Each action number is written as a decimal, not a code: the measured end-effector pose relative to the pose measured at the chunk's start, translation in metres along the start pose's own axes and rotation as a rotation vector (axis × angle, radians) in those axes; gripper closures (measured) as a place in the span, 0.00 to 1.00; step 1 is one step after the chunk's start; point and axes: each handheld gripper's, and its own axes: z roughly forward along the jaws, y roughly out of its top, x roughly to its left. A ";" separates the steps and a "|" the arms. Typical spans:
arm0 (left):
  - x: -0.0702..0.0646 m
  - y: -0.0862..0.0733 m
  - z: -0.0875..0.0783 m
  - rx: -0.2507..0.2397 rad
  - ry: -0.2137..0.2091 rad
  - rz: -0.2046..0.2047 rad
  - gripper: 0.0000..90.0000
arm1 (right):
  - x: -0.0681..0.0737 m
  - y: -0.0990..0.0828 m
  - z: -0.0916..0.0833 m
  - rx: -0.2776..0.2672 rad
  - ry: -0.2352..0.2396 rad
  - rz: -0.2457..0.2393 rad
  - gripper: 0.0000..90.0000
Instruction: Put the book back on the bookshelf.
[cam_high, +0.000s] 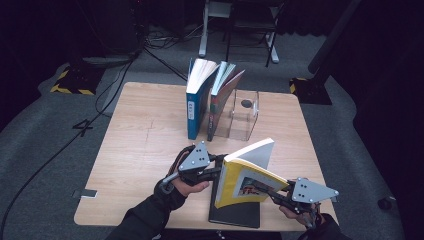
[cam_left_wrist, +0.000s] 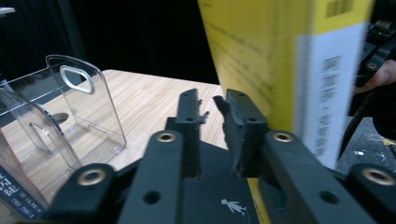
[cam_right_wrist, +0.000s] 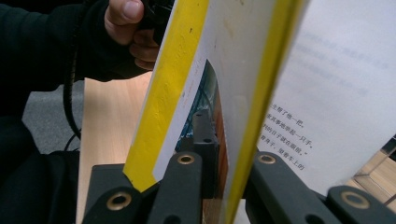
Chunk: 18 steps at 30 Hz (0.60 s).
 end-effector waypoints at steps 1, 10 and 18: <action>-0.002 -0.001 0.001 0.012 0.019 0.005 0.78 | 0.001 0.000 0.000 0.000 0.002 -0.001 0.96; -0.008 -0.008 0.001 0.050 0.062 0.007 0.67 | 0.004 0.001 -0.003 0.005 0.016 -0.010 0.96; -0.009 -0.019 -0.007 0.097 0.052 0.020 0.61 | 0.004 0.001 -0.004 0.004 0.027 -0.003 0.96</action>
